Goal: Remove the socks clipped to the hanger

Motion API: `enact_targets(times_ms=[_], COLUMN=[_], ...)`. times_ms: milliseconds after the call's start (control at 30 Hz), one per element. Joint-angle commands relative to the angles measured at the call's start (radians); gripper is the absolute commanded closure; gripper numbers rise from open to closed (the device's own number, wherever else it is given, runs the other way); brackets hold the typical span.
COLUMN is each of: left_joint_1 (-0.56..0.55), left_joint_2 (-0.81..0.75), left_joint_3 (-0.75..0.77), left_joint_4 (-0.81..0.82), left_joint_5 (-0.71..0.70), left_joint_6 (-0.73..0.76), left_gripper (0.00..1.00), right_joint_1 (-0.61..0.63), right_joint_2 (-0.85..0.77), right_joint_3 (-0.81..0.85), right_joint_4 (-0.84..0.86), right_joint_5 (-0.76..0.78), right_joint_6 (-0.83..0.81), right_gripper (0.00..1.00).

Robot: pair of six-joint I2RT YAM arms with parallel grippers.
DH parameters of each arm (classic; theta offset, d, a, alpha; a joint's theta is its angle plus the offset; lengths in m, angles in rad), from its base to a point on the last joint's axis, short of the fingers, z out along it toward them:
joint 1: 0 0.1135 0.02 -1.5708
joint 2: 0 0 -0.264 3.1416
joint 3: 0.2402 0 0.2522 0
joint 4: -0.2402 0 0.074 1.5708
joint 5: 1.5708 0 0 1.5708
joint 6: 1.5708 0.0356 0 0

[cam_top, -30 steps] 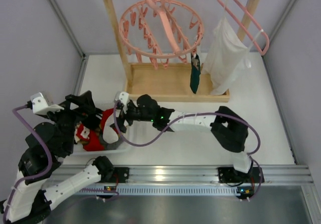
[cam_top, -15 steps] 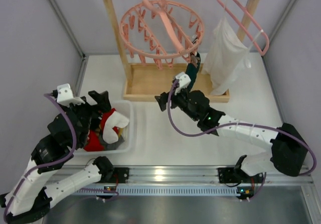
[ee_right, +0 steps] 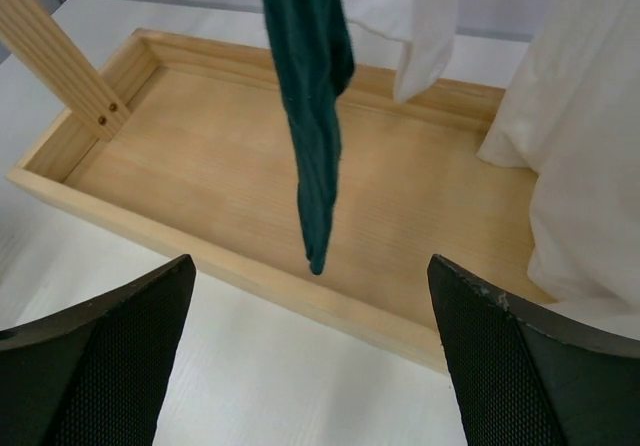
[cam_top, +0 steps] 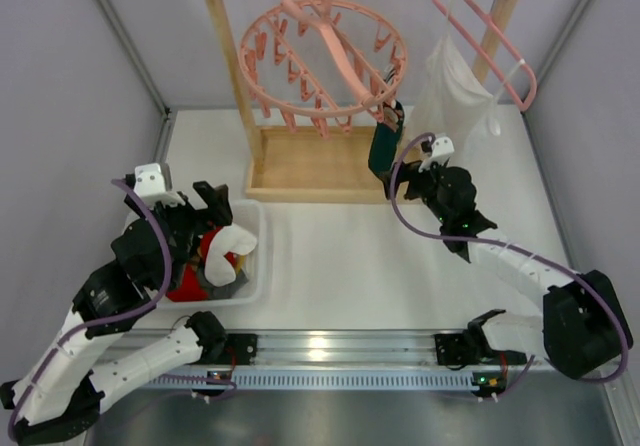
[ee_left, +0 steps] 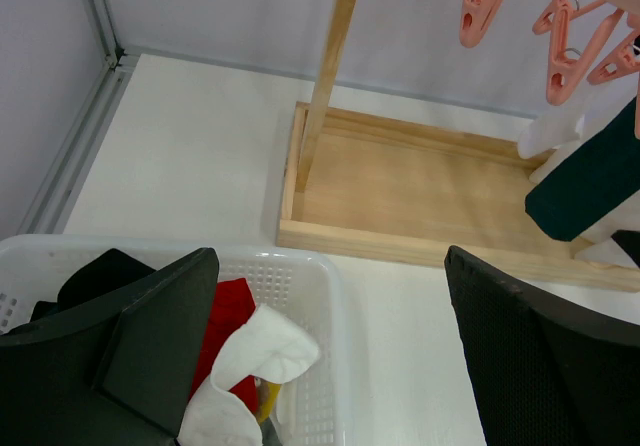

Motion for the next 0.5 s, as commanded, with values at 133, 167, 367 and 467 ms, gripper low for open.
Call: enact_targets(times_ms=[133,167,367,467], left_joint_1=[0.000,0.000,0.000,0.000], left_joint_2=[0.032,0.038,0.058,0.069], left_joint_3=[-0.013,-0.015,-0.013,-0.010], left_joint_4=[0.017,0.017,0.016,0.017], left_joint_5=[0.013,0.015,0.034,0.038], left_joint_6=[0.034,0.034,0.041,0.043], left_gripper=[0.02,0.02,0.02,0.02], right_joint_1=[-0.107,-0.110,-0.118,-0.121], right_joint_2=[0.162,0.182,0.316,0.371], right_joint_3=[0.101,0.127,0.182,0.207], right_joint_4=[0.134,0.142,0.269,0.306], right_joint_5=[-0.218,-0.230,-0.244,-0.269], right_joint_6=[-0.051,-0.062,-0.084,-0.084], right_gripper=[0.15,0.19,0.28,0.49])
